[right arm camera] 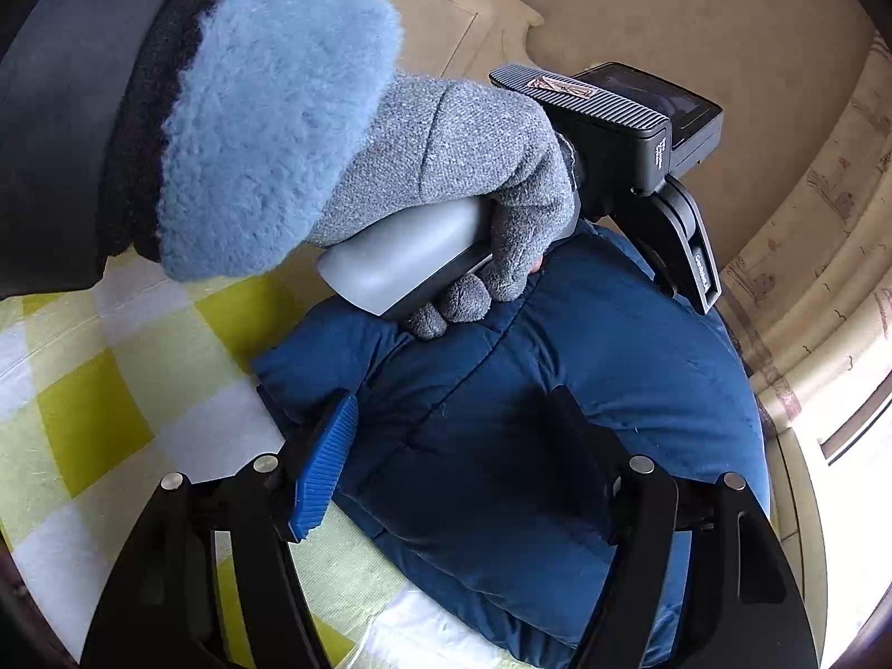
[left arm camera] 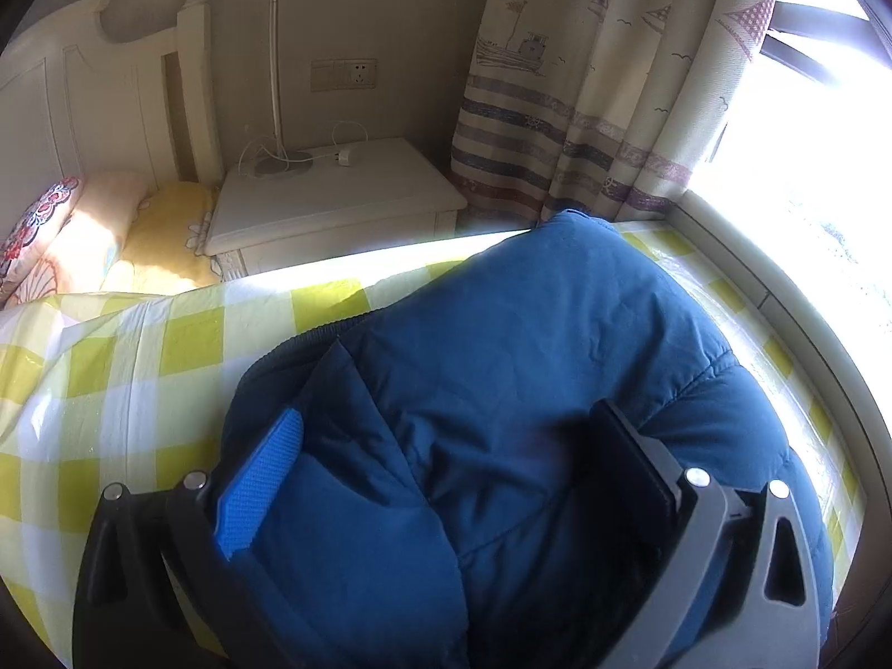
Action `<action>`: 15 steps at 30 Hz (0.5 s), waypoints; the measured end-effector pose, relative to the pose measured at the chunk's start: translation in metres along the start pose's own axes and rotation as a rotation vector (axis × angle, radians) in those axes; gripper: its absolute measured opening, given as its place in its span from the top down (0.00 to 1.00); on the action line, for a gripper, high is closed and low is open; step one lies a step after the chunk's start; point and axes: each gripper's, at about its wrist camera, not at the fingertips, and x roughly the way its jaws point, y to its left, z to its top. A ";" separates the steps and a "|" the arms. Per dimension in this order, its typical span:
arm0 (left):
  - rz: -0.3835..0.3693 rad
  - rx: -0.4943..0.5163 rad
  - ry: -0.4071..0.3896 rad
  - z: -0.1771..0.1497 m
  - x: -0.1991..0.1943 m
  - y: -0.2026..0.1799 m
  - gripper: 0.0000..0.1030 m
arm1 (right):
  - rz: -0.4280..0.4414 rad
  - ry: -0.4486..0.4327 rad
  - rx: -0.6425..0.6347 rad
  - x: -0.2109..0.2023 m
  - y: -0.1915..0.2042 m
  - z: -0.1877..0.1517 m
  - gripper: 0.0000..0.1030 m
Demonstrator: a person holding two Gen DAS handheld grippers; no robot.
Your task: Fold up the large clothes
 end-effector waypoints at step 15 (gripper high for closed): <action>0.104 0.031 -0.042 -0.001 -0.007 -0.011 0.02 | -0.087 0.031 0.444 -0.035 -0.104 -0.072 0.20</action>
